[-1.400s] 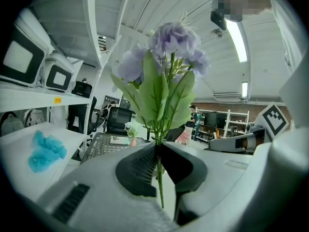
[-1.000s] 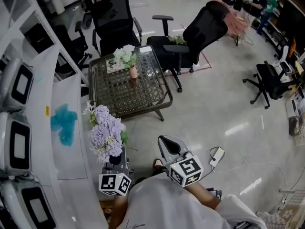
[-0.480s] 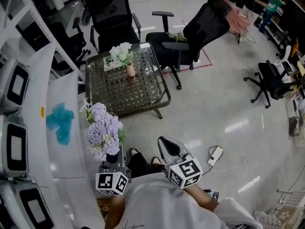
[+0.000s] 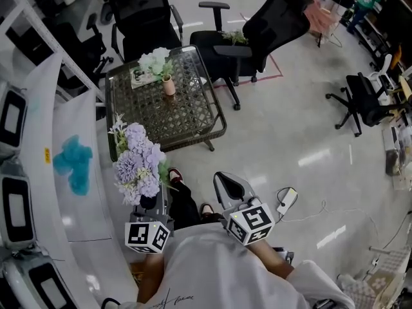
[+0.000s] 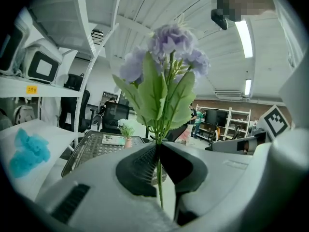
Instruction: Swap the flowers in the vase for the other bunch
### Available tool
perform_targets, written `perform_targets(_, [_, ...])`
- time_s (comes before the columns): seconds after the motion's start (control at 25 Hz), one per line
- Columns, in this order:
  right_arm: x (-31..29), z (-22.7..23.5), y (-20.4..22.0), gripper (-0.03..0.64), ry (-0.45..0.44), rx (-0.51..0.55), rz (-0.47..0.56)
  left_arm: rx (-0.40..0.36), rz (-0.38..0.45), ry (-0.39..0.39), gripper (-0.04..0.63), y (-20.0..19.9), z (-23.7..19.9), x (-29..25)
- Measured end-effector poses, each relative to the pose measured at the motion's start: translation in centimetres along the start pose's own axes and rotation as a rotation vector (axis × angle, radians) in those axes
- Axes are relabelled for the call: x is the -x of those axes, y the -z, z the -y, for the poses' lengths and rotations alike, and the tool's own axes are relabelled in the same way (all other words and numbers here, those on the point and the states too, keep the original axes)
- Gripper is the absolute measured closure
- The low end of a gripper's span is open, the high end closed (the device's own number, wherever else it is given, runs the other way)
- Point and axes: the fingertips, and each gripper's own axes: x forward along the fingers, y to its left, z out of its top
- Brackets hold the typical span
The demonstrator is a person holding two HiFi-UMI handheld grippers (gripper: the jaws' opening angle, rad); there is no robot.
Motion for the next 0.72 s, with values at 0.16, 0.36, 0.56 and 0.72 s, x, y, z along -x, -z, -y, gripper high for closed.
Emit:
perform_targets(0.16, [-2.5, 0.9, -1.3, 0.604, 0.008, -0.003, -0.003, 0.004, -0.004, 0.007, 0.575, -1.2, -1.6, -2.5])
perform_targets(0.36, [-5.3, 1.7, -1.4, 0.603, 0.005, -0.01, -0.013, 0.008, -0.005, 0.014, 0.575, -1.7, -3.3, -4.8])
perform_targets(0.56, [-10.1, 1.4, -2.7, 0.601, -0.009, -0.011, -0.022, 0.021, -0.01, 0.011, 0.575, -3.1, -6.5, -7.5])
perform_targets(0.72, [-14.3, 1.3, -4.0, 0.6, -0.014, -0.006, -0.051, 0.034, -0.02, 0.012, 0.575, -4.7, -9.3, -9.7])
